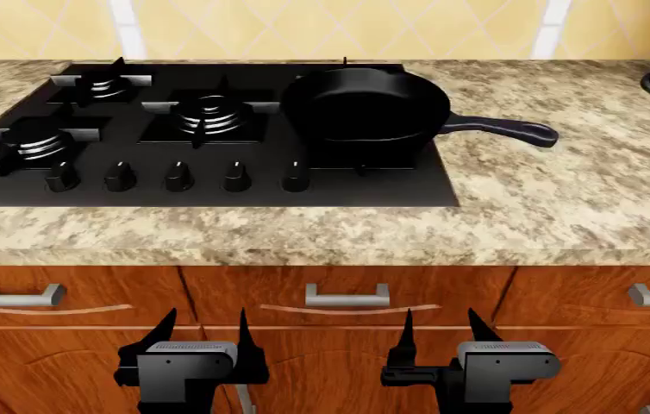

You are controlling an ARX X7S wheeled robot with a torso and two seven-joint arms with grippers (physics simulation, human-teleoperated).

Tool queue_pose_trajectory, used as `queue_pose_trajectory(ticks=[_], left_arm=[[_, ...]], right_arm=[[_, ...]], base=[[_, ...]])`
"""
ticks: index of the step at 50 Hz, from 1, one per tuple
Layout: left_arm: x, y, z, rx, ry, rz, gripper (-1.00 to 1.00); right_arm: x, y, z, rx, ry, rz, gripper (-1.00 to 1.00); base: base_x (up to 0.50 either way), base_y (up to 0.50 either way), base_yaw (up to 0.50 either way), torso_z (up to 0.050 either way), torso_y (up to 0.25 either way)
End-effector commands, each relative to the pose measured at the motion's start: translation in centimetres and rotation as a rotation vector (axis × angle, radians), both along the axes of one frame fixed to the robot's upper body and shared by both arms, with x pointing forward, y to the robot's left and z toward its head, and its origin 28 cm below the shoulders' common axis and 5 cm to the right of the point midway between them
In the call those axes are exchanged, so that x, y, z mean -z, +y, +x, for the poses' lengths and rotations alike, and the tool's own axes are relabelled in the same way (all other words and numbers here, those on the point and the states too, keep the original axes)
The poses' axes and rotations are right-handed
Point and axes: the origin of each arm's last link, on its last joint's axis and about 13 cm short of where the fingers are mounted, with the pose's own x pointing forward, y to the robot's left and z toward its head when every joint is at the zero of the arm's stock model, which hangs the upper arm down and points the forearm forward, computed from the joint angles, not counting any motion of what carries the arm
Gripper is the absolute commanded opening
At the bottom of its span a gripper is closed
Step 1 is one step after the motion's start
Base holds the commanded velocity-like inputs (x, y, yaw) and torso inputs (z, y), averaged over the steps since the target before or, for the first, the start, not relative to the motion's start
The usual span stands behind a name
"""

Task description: Pick the kettle from the counter and place it on a stove burner. Then turn the burner on.

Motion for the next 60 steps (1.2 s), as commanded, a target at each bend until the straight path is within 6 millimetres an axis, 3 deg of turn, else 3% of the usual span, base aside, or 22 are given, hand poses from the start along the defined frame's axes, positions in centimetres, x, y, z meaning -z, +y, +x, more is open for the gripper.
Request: queue_pose_trajectory(ticks=[1,9,60], left_arm=[[-0.02,-0.01,0.0,0.0,0.001,0.003,1.0],[-0.05,-0.05,-0.06,0.008,-0.002,0.004,1.0],[-0.02,0.0,0.04,0.001,0.008,0.004,1.0]], right_arm=[[0.0,0.02,0.02,0.002,0.003,-0.001,1.0],[-0.05,-0.03,0.07,0.036,0.007,-0.008,1.0],[-0.12,0.05,0.05,0.028,0.008,-0.012,1.0]], base=[[0.0,0.0,0.0,0.0,0.0],[0.0,0.0,0.0,0.0,0.0],[0.0,0.5,0.0,0.0,0.0]])
